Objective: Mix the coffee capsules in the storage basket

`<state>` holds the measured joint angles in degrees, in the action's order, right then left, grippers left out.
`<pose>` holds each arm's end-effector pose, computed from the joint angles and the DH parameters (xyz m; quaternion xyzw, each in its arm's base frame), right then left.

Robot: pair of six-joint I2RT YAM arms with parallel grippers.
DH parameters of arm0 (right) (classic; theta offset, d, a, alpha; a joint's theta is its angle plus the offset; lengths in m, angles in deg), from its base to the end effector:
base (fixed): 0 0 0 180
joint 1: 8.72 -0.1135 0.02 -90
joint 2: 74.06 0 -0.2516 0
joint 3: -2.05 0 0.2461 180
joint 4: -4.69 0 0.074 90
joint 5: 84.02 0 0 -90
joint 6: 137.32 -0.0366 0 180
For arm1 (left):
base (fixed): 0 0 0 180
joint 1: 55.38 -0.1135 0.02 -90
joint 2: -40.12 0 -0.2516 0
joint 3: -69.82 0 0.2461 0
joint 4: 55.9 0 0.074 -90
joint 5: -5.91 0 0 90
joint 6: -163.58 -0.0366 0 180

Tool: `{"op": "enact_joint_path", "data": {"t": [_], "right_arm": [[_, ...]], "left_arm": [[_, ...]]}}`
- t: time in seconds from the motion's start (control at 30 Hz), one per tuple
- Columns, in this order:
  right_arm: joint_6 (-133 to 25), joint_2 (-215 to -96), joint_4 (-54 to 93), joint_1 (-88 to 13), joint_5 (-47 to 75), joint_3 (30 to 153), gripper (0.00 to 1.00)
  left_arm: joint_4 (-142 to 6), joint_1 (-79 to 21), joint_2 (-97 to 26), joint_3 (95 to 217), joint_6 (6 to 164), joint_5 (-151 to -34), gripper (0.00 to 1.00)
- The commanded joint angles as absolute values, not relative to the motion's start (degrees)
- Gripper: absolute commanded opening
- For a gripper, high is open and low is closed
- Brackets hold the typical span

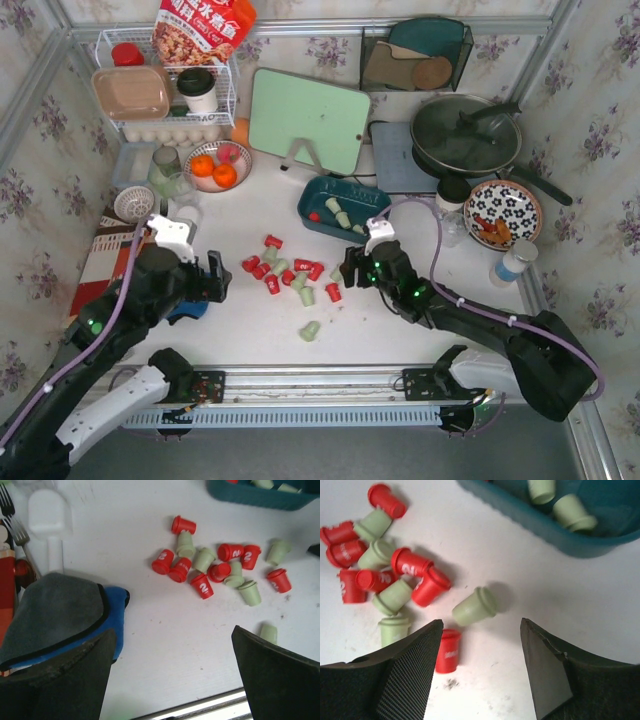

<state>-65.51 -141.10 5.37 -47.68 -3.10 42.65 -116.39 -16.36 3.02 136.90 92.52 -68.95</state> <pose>0.1904 0.1466 0.1854 -0.1127 0.8440 0.1894 0.4889 0.1044 -0.0723 0.3327 0.0857 0.8589 -0.1382 0.4857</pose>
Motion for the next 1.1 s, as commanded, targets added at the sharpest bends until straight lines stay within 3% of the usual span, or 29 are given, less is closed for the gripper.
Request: {"op": "enact_joint_path", "data": {"t": [0.0, 0.4, 0.53, 0.73, 1.07], "right_arm": [[-69.4, -142.4, 5.2, -52.1, -6.2, 41.7, 0.71], [-73.2, -153.9, 5.0, -61.7, -11.4, 44.7, 0.62], [-73.5, -157.7, 5.8, -62.7, -12.5, 46.2, 0.55], [-74.9, -158.9, 6.7, -63.7, -14.4, 46.5, 0.41], [-75.9, -156.1, 9.4, -63.9, -16.1, 47.3, 0.31]], "left_arm": [[-115.2, -16.4, 6.8, 137.3, 91.6, -69.6, 0.99], [-117.5, -16.6, 14.8, 136.0, 89.4, -68.2, 0.99], [-116.3, -17.4, 17.9, 135.2, 89.7, -70.1, 0.99], [-114.1, -19.0, 21.8, 133.3, 89.0, -71.7, 0.99], [-112.0, -25.1, 23.0, 132.2, 88.9, -78.5, 0.99]]}}
